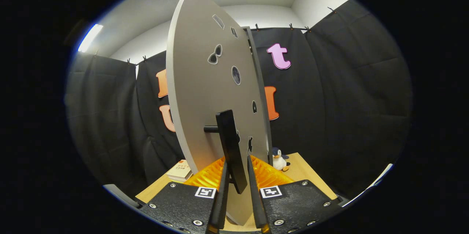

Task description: Open the shoe cabinet door, grab the shoes and put them into the shoe cabinet, then close the shoe cabinet door.

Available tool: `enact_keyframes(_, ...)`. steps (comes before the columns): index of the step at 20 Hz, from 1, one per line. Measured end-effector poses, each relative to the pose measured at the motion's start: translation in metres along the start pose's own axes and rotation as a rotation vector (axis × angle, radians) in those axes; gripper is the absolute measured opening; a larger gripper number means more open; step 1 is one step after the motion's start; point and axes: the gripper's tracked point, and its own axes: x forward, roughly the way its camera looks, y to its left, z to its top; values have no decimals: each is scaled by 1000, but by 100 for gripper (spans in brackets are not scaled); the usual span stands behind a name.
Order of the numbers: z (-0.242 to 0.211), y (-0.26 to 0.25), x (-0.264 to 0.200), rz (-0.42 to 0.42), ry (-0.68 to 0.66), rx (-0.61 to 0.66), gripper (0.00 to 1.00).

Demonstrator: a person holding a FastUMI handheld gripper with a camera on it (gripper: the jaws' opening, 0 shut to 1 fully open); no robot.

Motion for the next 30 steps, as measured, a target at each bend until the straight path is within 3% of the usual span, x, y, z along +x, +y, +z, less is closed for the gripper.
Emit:
enact_keyframes(13,3,-53,-16,-51,-12,5,27)
enact_keyframes(23,5,-121,-35,-184,-35,-16,24)
enact_keyframes(30,9,-121,-41,-158,-52,16,24)
